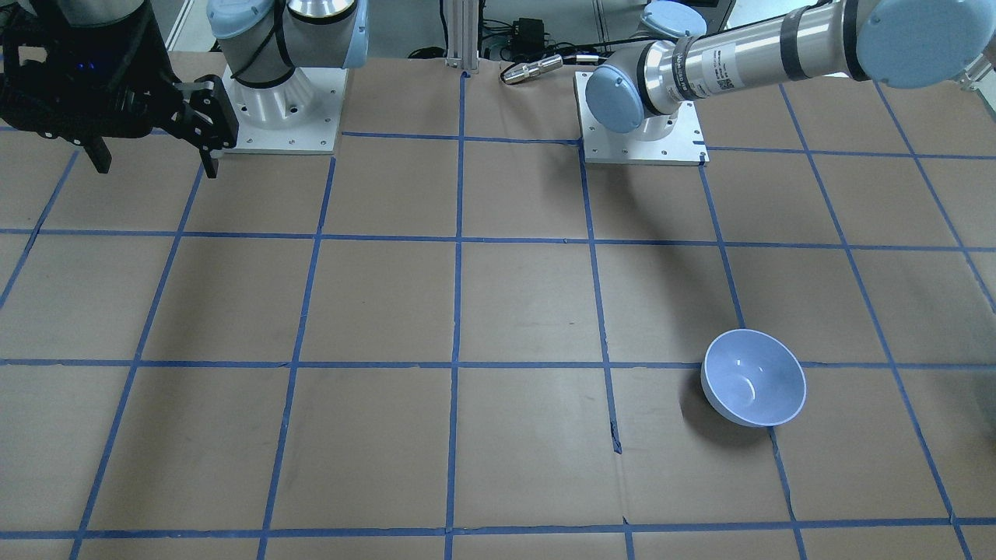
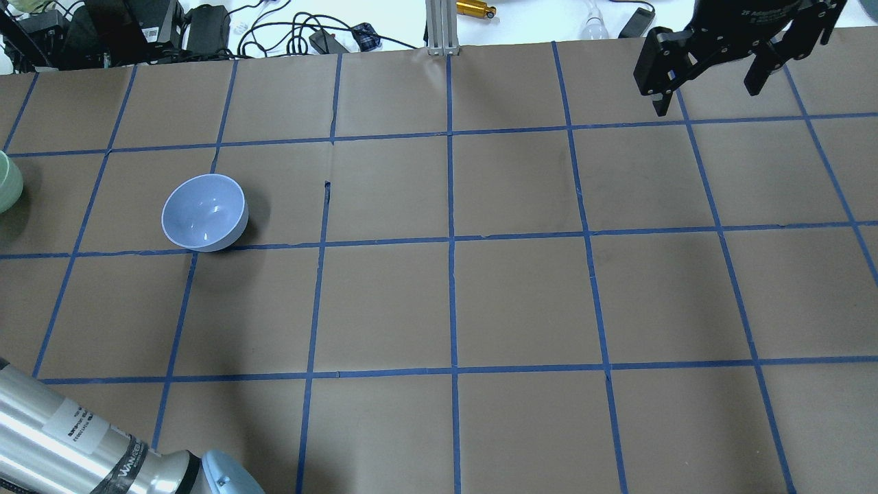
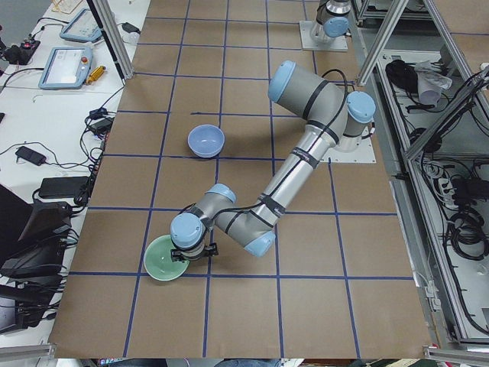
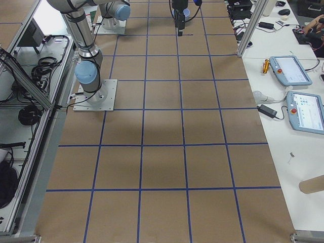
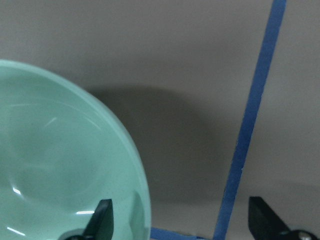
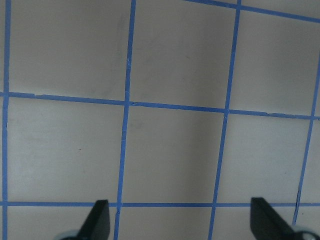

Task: Stack green bowl on blue bowl
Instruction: 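Lower the left gripper onto the mint-green bowl's rim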

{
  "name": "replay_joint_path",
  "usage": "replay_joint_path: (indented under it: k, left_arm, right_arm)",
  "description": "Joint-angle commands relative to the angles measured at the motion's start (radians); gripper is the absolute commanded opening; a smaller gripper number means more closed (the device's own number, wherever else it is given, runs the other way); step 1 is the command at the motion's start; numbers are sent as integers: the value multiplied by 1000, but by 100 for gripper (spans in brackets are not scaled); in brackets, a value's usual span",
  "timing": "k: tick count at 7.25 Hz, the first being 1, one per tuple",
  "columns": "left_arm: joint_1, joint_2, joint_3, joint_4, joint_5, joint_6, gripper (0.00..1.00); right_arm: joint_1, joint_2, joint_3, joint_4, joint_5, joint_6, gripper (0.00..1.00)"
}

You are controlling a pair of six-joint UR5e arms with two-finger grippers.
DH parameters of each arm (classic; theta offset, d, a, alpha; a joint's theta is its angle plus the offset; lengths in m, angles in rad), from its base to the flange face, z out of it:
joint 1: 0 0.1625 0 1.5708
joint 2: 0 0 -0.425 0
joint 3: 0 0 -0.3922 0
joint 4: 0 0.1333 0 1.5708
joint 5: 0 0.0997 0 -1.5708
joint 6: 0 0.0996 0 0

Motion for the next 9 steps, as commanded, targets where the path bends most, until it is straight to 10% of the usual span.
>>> replay_joint_path:
  k: [1,2,5,9]
  left_arm:
    - [0,7,3,-16,3,19,75]
    - [0,-4,27,-16,3,57,41]
    - [-2,-12,38,-13,5,47,4]
    - [-8,-10,38,-13,6,39,0]
  right_arm:
    - [0,0,0,0,0,0,100]
    - [0,0,0,0,0,0,100]
    - [0,0,0,0,0,0,100]
    - [0,0,0,0,0,0,100]
